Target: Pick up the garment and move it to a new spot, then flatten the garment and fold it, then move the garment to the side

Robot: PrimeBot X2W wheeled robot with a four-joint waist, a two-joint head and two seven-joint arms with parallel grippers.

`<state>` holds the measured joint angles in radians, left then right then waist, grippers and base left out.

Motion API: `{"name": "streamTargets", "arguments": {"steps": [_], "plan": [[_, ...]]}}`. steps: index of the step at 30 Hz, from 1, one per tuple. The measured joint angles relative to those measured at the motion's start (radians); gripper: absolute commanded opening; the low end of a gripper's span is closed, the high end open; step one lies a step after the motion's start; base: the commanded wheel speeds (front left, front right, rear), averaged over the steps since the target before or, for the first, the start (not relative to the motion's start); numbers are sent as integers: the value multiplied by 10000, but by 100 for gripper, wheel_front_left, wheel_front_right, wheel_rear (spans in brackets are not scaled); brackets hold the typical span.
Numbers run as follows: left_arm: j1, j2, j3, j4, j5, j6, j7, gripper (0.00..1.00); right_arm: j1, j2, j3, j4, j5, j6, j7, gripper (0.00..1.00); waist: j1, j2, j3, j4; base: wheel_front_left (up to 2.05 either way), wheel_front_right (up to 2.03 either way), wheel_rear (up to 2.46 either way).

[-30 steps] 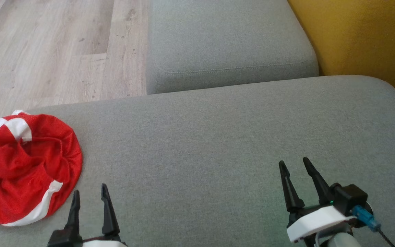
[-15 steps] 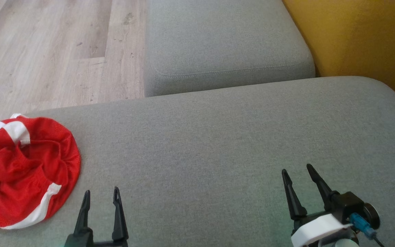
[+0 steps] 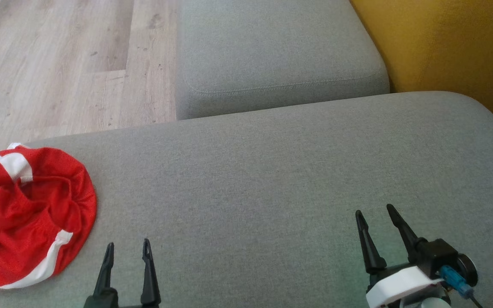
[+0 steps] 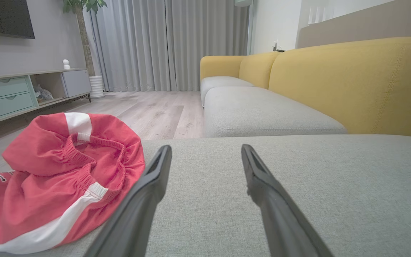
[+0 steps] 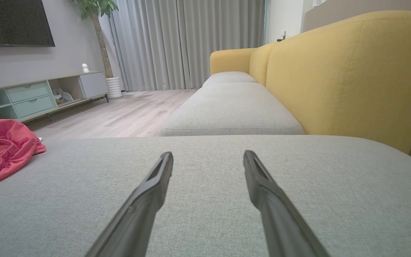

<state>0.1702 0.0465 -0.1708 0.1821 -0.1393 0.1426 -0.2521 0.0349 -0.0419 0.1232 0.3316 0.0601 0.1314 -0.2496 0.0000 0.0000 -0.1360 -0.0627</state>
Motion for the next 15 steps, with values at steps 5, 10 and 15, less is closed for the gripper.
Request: {"name": "streamTargets", "arguments": {"steps": [5,10,15], "plan": [[-5,0,0,52,8,86,0,100,1,0,-119,-4,0,0,0,100,0,0,2,49,0,0,0],[-35,6,128,276,56,535,0,100,53,0,-336,-2,79,0,-2,100,0,0,33,488,0,0,0],[-201,8,163,339,180,602,0,100,203,0,-393,-6,140,0,-2,100,0,0,127,1250,0,0,0]]}}
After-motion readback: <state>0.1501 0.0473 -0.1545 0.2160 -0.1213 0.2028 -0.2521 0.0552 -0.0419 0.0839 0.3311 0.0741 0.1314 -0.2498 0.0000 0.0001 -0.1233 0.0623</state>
